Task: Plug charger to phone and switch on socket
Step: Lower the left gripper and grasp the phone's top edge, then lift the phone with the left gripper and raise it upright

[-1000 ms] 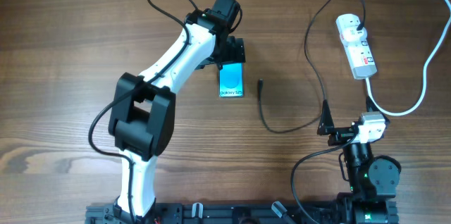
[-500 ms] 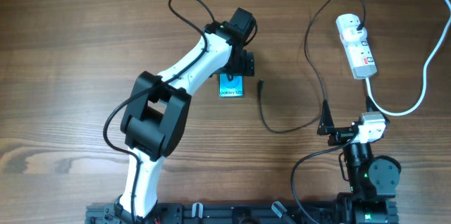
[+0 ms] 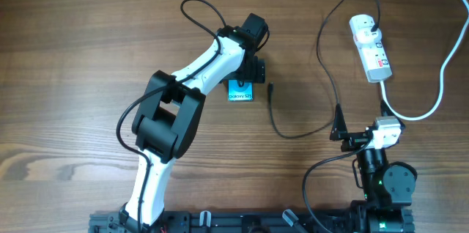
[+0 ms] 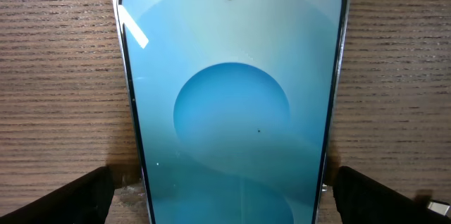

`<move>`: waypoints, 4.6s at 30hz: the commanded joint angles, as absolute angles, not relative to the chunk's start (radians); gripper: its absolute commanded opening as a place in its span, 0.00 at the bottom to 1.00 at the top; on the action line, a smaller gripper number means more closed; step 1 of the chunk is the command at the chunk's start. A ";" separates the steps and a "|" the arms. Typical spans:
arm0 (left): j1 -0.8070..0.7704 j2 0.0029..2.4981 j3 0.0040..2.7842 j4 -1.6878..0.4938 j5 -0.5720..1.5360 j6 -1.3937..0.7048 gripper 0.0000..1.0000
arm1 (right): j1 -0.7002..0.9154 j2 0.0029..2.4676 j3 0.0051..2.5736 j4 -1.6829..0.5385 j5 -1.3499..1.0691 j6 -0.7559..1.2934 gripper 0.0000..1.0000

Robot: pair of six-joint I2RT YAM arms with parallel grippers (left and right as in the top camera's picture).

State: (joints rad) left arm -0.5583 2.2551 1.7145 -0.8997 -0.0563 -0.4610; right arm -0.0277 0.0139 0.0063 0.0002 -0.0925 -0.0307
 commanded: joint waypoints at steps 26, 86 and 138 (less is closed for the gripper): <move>-0.558 2.289 1.706 -0.901 -0.046 -0.480 0.73 | -0.023 0.009 0.005 0.002 -0.082 -0.024 1.00; -0.558 2.287 1.701 -0.958 -0.068 -0.449 0.67 | -0.023 0.009 0.005 0.003 -0.082 -0.024 1.00; -0.633 2.123 1.427 -0.804 -0.111 -0.559 0.87 | -0.023 0.009 0.005 0.002 -0.082 -0.024 1.00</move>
